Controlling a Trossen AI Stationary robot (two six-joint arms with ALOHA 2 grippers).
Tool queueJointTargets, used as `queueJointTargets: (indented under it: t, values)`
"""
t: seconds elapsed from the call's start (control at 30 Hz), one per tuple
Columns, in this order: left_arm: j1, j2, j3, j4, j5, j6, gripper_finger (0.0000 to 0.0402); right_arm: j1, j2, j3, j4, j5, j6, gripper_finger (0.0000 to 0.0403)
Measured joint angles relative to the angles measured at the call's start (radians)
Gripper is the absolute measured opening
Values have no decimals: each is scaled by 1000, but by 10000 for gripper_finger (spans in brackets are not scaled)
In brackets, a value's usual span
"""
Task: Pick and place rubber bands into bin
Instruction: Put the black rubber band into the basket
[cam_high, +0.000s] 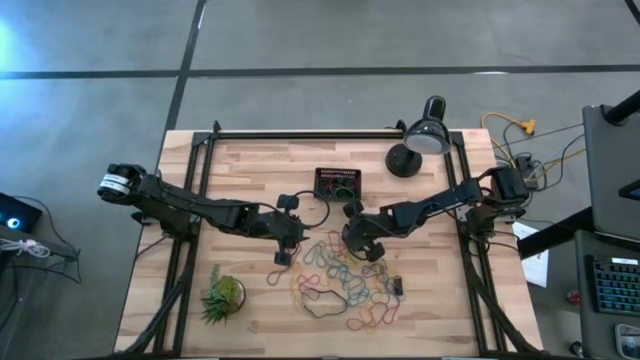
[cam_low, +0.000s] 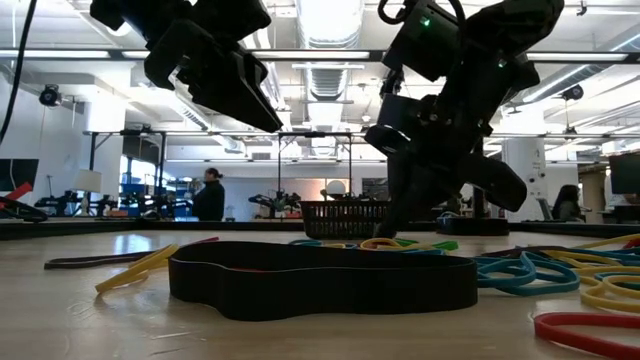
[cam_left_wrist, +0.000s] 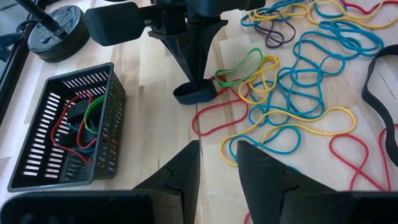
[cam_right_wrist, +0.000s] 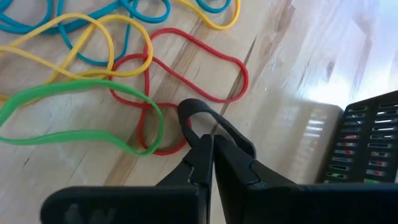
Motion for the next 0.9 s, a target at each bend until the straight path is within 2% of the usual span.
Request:
queueJointTargets:
  t: [0.23,0.63,0.9]
  values:
    - [0,0,0,0,0,0,91,0,0,0,-33,-5,-5,15]
    - [0,0,0,0,0,0,91,0,0,0,-33,-7,-1,91]
    - [0,0,0,0,0,0,91,0,0,0,-34,1,4,115]
